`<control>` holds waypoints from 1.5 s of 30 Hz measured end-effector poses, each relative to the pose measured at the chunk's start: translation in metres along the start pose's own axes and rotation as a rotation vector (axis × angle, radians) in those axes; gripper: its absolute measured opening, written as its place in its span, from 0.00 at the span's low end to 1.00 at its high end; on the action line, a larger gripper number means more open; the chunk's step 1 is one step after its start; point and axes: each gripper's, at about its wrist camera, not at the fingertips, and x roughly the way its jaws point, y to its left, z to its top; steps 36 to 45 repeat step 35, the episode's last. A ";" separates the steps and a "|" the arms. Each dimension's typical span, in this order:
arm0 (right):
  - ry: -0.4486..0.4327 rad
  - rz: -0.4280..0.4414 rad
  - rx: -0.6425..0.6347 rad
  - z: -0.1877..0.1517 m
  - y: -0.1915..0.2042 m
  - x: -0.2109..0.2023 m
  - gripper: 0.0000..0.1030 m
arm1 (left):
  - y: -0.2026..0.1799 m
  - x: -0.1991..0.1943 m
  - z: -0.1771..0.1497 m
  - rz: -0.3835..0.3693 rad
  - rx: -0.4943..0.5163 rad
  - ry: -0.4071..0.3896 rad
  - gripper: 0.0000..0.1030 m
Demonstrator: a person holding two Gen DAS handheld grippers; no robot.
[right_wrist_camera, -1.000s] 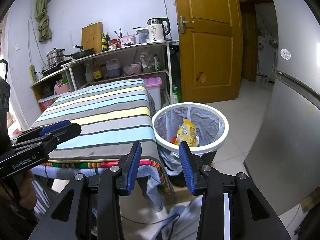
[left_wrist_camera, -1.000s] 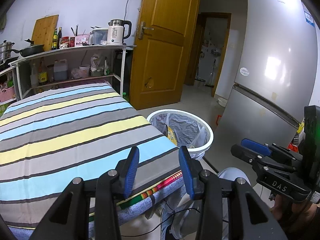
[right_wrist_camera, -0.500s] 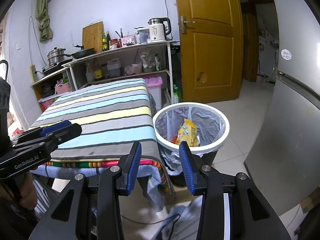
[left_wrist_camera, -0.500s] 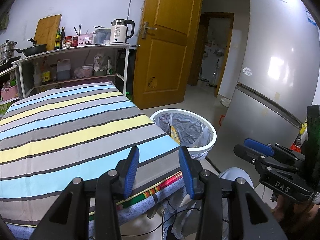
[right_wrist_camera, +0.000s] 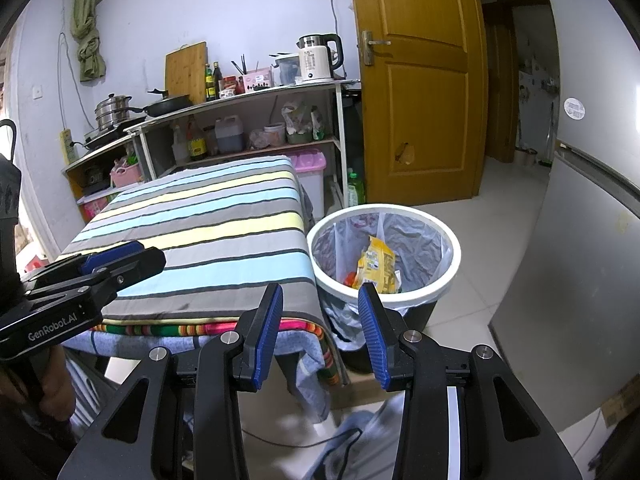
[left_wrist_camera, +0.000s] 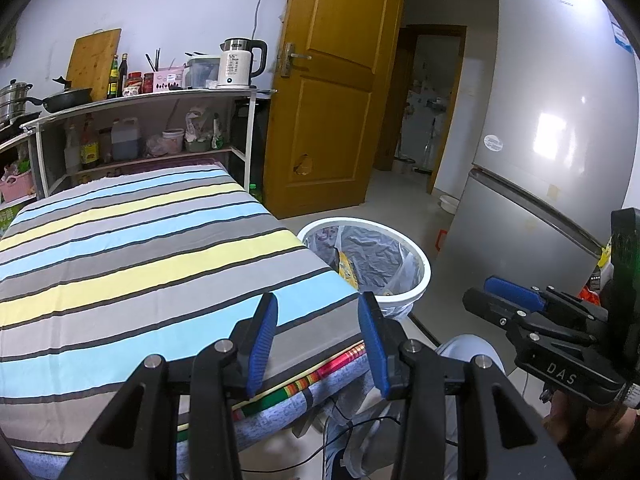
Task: Collect trash
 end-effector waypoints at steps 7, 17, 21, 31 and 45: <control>-0.001 0.001 -0.001 0.000 0.000 0.000 0.39 | -0.001 0.001 0.001 0.002 0.001 0.002 0.42; 0.000 0.000 -0.002 0.000 0.000 0.000 0.39 | 0.000 0.003 0.003 0.001 0.003 0.004 0.42; 0.001 0.001 -0.001 0.000 0.000 0.001 0.39 | 0.000 0.005 0.002 0.008 0.006 0.007 0.42; 0.002 0.000 -0.002 0.001 0.000 0.002 0.39 | -0.004 0.007 -0.002 0.002 0.030 0.008 0.42; 0.002 0.000 -0.002 -0.001 -0.001 0.004 0.39 | -0.005 0.007 -0.002 -0.003 0.030 0.006 0.42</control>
